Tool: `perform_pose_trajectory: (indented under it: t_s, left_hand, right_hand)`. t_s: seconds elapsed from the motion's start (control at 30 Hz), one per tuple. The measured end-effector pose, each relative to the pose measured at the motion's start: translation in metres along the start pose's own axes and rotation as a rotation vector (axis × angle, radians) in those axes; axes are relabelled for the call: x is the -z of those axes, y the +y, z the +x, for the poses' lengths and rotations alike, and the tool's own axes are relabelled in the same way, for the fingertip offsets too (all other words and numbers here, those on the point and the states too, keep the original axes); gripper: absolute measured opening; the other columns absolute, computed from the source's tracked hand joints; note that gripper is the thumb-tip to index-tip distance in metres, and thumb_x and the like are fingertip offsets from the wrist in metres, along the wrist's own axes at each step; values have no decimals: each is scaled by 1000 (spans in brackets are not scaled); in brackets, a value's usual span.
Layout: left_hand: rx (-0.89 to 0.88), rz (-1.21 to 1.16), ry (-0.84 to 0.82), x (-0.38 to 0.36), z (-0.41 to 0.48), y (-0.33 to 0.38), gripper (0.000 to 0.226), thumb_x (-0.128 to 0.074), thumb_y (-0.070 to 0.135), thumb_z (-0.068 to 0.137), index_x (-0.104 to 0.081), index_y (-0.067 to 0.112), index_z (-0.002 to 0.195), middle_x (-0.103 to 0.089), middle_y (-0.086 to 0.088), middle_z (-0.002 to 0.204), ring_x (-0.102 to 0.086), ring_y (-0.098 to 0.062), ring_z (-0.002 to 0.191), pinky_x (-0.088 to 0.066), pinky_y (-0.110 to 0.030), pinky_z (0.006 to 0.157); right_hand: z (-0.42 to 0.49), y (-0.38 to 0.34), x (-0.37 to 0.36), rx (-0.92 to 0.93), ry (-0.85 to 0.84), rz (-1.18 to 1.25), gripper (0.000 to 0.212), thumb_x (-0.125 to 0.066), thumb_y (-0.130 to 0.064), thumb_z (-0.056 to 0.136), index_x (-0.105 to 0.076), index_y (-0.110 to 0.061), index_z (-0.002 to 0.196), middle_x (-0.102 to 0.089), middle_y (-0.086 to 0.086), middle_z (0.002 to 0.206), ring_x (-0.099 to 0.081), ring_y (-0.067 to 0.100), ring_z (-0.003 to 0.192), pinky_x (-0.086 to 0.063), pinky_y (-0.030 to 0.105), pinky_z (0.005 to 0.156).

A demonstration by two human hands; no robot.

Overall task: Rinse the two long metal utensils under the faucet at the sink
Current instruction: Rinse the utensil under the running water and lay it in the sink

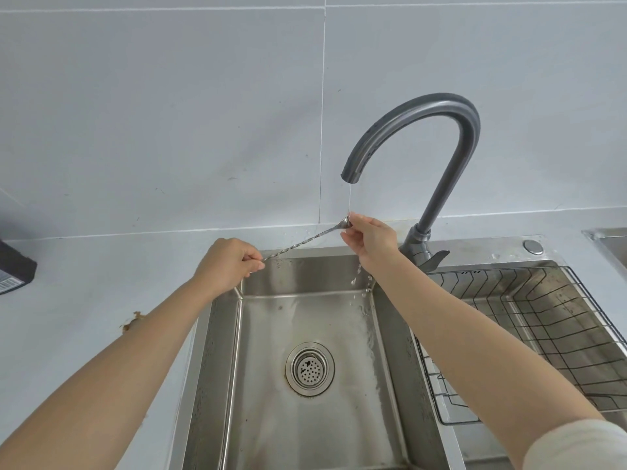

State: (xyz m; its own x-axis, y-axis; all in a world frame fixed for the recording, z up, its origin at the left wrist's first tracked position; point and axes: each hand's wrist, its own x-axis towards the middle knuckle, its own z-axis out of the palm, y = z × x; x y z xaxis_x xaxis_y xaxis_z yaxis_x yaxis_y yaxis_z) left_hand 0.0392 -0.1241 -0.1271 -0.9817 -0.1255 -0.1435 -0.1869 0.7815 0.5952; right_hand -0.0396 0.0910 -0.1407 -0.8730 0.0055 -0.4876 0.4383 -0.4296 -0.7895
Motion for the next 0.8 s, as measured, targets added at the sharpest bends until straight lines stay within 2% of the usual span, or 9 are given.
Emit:
perform_pose_trajectory:
  t_s: [0.1,0.17,0.23,0.3,0.4,0.47,0.53,0.67,0.8]
  left_hand:
    - [-2,31,27,2,2,3,8,-69,5,78,-73,-1,82,-55,3,53,-52,-12,52,-36,-15,55]
    - [-5,51,49,2,4,5,9,-70,6,77,-73,0,83,-56,0,56,-53,-20,59,-37,-21,58]
    - [-7,74,66,3,4,8,8,-69,6,78,-73,1,83,-57,-5,63,-53,-23,68,-38,-24,66]
    - [-12,92,74,2,4,9,7,-69,6,78,-72,1,81,-59,-7,65,-55,-23,70,-38,-25,66]
    - [-19,112,94,2,4,12,7,-68,5,78,-71,0,82,-61,-8,69,-55,-24,72,-38,-25,64]
    - [-29,122,97,2,5,13,9,-67,6,79,-71,-1,83,-64,-12,71,-56,-26,74,-38,-25,67]
    - [-40,137,94,1,5,14,9,-67,6,79,-71,-1,83,-67,-16,74,-55,-27,72,-36,-25,60]
    - [-54,152,99,2,4,11,10,-67,7,79,-69,-3,78,-70,-22,76,-50,-26,67,-32,-15,56]
    - [-59,168,99,6,3,8,9,-67,6,79,-70,-3,80,-65,-16,69,-51,-25,67,-31,-13,56]
  right_hand:
    - [0,-3,-1,-26,-23,-8,18,-56,-2,90,-55,-7,72,-57,5,66,-55,14,63,-54,23,68]
    - [0,-6,-3,-47,-33,4,18,-53,0,91,-54,-6,73,-52,8,71,-58,19,66,-53,28,72]
    - [0,-6,-5,-53,-32,17,19,-49,3,92,-52,-5,75,-54,11,72,-59,22,67,-55,32,77]
    - [1,-5,-6,-51,-21,13,18,-43,7,93,-52,-2,80,-57,13,75,-60,22,67,-53,35,83]
    - [0,-5,-9,-61,-32,-33,18,-38,6,94,-54,2,88,-59,13,77,-61,22,67,-53,34,73]
    - [-2,-5,-10,-58,-53,-64,25,-35,4,94,-54,0,77,-58,13,76,-61,22,65,-56,33,67]
    - [-4,-5,-12,-41,-78,-96,26,-34,3,92,-52,-2,74,-59,12,73,-62,23,64,-56,31,61]
    - [-4,-3,-15,-5,-101,-165,20,-32,-4,95,-50,-3,86,-60,12,72,-65,19,56,-56,27,51]
    - [-2,1,-13,80,-138,-267,21,-45,-5,94,-47,-8,74,-60,9,68,-66,8,46,-57,21,51]
